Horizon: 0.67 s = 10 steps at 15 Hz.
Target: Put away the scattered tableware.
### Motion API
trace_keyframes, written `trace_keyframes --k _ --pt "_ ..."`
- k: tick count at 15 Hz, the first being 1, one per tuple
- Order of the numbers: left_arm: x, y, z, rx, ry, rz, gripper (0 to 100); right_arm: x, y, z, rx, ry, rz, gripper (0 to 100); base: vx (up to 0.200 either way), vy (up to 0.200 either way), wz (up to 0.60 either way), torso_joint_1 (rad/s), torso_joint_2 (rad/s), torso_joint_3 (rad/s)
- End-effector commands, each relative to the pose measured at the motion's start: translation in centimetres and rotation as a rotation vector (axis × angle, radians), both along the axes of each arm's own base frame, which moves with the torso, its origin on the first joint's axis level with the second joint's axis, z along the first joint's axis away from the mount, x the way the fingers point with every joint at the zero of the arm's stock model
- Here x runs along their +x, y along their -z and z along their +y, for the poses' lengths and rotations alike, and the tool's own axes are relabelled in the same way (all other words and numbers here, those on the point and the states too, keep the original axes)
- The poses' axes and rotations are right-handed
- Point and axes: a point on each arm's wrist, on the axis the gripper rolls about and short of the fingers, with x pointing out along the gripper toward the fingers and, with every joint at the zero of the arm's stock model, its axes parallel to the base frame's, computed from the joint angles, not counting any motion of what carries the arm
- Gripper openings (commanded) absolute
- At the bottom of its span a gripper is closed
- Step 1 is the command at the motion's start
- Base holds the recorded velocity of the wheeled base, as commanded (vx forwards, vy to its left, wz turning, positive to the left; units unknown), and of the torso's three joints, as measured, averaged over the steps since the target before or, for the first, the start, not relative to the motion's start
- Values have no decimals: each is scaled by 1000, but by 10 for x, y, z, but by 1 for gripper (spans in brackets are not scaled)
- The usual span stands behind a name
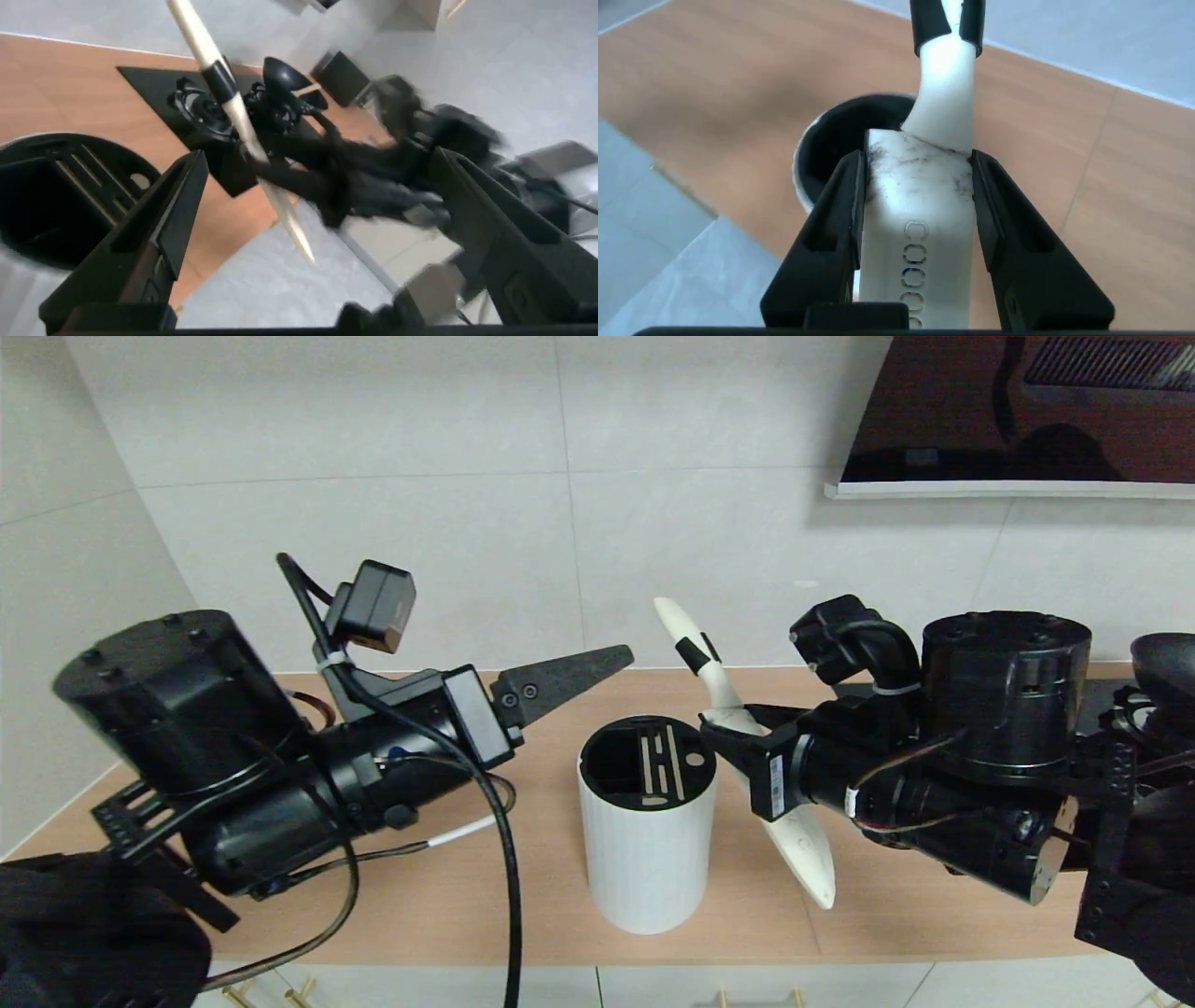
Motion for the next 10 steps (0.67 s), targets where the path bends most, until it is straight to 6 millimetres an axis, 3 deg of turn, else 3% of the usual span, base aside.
trace_keyframes --k 1,10 --pt "13 22 -21 24 4 47 100 -7 -1 3 2 -23 -3 0 0 0 0 0 0 0" --pt "17 21 -30 -9 -47 18 100 -39 5 27 36 -150 -16 0 0 0 0 0 0 0"
